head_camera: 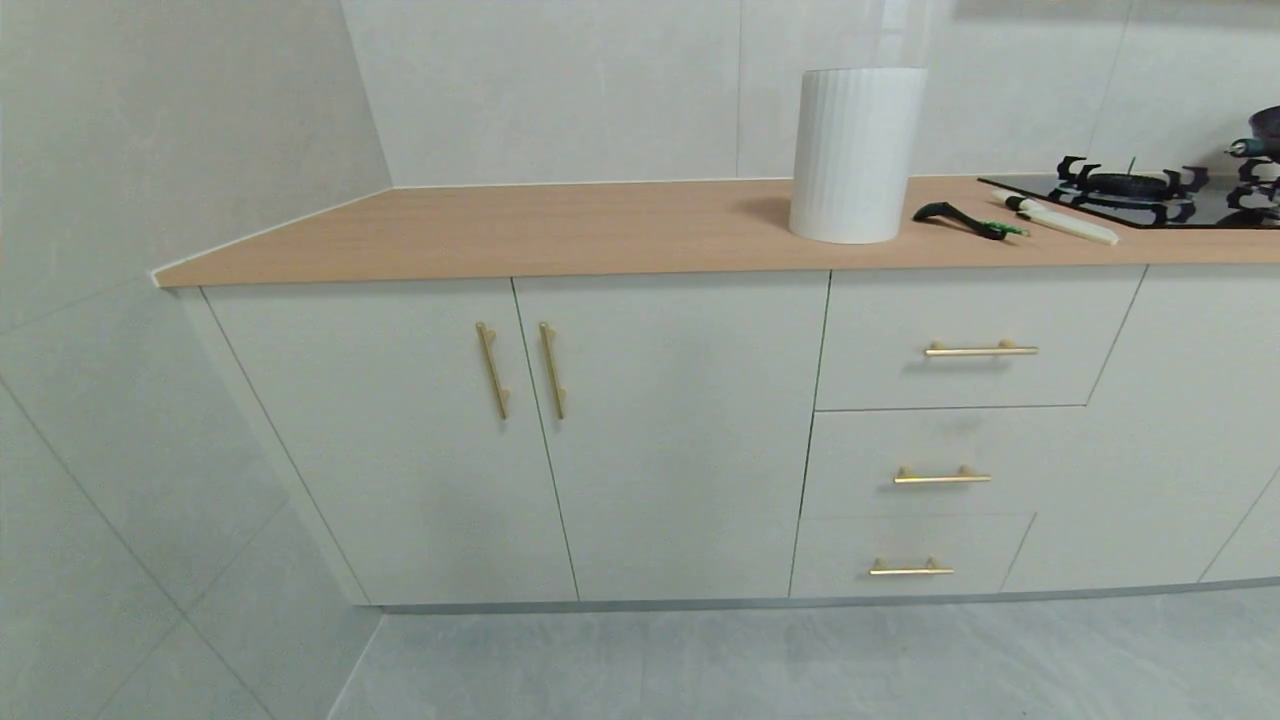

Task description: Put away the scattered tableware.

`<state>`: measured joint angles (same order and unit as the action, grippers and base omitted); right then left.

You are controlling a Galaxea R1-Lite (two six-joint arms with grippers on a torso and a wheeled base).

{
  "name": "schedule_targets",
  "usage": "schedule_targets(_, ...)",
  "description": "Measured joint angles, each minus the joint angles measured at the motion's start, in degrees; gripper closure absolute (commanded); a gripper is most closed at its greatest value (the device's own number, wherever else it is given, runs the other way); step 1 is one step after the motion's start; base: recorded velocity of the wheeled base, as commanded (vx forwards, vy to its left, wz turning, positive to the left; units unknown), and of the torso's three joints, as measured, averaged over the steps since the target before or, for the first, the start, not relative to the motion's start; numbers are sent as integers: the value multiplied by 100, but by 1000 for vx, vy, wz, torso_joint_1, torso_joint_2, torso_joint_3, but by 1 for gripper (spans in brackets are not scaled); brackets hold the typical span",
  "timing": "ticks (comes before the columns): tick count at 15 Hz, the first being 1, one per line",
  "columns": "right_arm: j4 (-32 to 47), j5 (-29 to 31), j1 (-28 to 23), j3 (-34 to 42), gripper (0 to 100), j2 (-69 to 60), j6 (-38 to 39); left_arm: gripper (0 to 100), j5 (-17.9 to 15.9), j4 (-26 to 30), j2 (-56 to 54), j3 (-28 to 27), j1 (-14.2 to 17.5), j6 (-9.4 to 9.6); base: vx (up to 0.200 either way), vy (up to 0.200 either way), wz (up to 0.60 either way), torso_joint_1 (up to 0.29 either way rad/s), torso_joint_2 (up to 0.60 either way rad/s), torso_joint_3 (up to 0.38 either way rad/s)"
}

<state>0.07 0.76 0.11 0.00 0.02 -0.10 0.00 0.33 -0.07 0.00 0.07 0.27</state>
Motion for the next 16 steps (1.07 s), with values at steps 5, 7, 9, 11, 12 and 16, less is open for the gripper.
schedule_targets(5, 6, 2, 0, 0, 0, -2, 5, 0, 0, 0, 0, 0, 0, -5, 40, 0, 0, 1, 1, 0)
schedule_targets(7, 9, 2, 0, 0, 0, -2, 5, 0, 0, 0, 0, 0, 0, 0, 0, 0, 0, 0, 0, 0)
schedule_targets(9, 9, 4, 0, 0, 0, -2, 7, 0, 0, 0, 0, 0, 0, 6, 0, -200, 0, 2, 7, -2)
schedule_targets(11, 9, 11, 0, 0, 0, -2, 10, 0, 0, 2, 0, 0, -2, 6, 0, -200, 0, 5, 10, 2)
schedule_targets(12, 11, 11, 0, 0, 0, -2, 10, 0, 0, 2, 0, 0, -2, 6, 0, -200, 0, 2, 2, 2)
schedule_targets(16, 11, 13, 0, 0, 0, -2, 10, 0, 0, 0, 0, 0, -2, -6, 0, -100, 0, 1, 1, 1)
